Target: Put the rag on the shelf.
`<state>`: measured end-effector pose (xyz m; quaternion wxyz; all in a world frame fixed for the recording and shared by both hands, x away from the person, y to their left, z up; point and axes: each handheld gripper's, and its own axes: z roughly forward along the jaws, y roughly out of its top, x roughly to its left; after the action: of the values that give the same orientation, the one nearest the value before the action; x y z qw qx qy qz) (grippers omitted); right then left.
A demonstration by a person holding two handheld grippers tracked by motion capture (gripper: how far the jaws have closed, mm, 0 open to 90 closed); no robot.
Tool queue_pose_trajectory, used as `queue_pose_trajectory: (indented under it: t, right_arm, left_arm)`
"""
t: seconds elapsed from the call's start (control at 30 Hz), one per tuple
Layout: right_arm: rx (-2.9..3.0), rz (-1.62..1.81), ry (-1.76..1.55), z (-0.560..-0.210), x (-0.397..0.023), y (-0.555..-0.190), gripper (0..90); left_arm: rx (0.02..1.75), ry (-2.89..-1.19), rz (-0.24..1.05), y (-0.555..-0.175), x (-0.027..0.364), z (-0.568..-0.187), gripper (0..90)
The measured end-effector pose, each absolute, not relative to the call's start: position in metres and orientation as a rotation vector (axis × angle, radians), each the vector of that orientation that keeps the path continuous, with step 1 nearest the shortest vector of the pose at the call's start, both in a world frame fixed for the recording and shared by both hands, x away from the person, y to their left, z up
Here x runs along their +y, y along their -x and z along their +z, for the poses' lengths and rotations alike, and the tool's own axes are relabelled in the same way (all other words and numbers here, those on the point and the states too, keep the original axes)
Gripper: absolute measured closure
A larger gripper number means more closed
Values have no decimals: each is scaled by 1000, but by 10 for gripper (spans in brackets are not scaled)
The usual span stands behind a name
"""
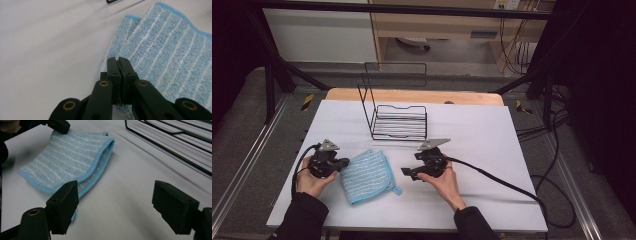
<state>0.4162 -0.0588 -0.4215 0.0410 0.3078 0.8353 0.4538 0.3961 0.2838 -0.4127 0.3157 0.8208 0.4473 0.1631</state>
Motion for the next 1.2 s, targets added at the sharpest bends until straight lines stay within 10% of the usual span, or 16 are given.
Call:
queue_pose_trajectory:
  t: [0.43,1.0,1.2]
  right_arm:
    - [2682,1344,-884,-448,28,-440,420]
    - [2756,1323,-860,-455,36,-440,566]
    - [2782,1330,-901,-456,37,-435,750]
  left_arm:
    - [1228,-2158,422,-392,302,-424,784]
    - [1221,-2134,421,-393,303,-425,717]
    - [1201,-2108,420,-393,302,-425,695]
